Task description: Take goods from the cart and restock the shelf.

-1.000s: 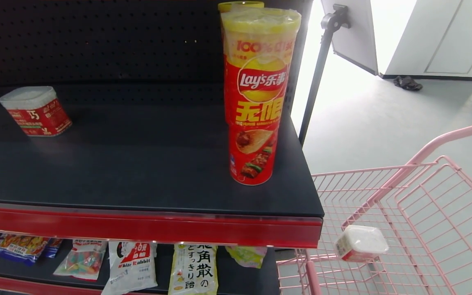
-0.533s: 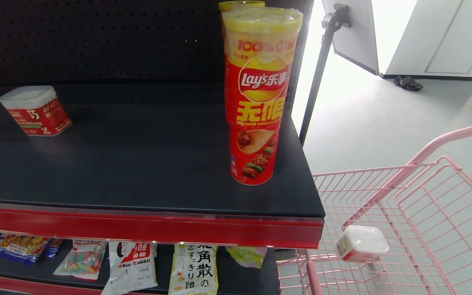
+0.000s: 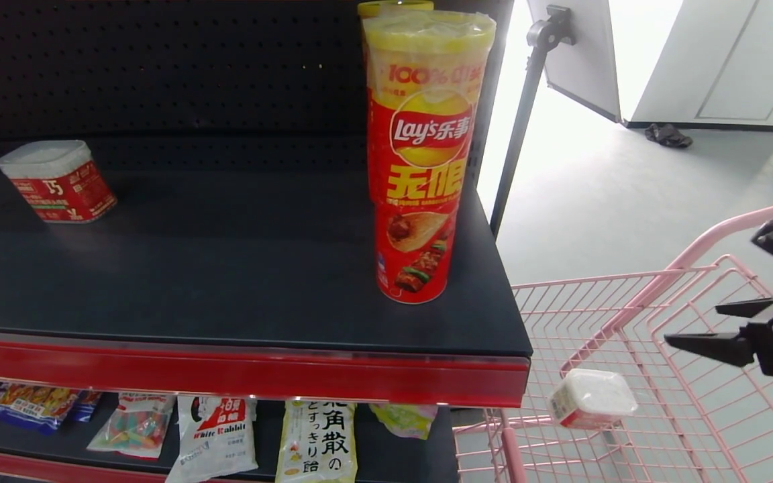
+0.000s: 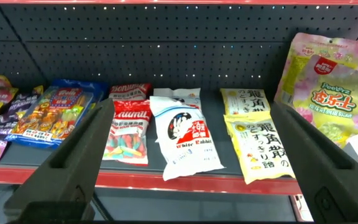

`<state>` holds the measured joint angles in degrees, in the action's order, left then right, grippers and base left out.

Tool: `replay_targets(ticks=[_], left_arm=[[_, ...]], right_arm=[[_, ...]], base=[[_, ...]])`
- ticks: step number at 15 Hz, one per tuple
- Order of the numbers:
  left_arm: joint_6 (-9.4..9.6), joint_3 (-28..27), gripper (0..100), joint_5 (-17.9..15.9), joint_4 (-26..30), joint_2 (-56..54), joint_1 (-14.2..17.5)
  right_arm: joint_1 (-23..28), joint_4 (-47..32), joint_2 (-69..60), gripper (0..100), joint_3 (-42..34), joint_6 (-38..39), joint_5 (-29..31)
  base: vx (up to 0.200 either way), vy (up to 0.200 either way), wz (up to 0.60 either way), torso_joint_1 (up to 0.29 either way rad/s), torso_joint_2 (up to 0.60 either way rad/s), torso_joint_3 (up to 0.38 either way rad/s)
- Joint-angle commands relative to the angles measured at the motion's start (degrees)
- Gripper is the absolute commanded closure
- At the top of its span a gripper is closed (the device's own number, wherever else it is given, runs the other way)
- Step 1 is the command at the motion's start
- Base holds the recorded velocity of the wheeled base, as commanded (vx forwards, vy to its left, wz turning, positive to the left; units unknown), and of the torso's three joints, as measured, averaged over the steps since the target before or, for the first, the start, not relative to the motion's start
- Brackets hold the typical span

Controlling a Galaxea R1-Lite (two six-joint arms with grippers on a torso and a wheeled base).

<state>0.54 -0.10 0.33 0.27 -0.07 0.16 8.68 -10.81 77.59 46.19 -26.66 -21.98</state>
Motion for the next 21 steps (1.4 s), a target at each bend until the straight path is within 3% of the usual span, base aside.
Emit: replay_targets(ticks=[1,5,9,13,21], left_arm=[[-0.01,0.0,0,0.0,0.0,0.1,0.0],[-0.01,0.0,0,0.0,0.0,0.1,0.0],[-0.01,0.0,0,0.0,0.0,0.1,0.0],[-0.01,0.0,0,0.0,0.0,0.1,0.0],[-0.01,0.0,0,0.0,0.0,0.1,0.0]], right_arm=[[1.6,-1.9,9.8,0,0.2,-16.0,-4.3],[6.3,-14.1,13.8,0,5.5,-40.5,-5.3],[7.1,-20.0,18.4,0,11.4,-54.9,-4.8],[2.0,-20.5,21.3,0,12.5,-56.5,-4.8],[-14.0,-19.9,30.2,0,8.9,-53.8,-2.2]], base=[[0.0,0.0,0.0,0.0,0.0,0.0],[0.0,0.0,0.0,0.0,0.0,0.0],[0.0,0.0,0.0,0.0,0.0,0.0],[0.0,0.0,0.0,0.0,0.0,0.0],[0.0,0.0,0.0,0.0,0.0,0.0]])
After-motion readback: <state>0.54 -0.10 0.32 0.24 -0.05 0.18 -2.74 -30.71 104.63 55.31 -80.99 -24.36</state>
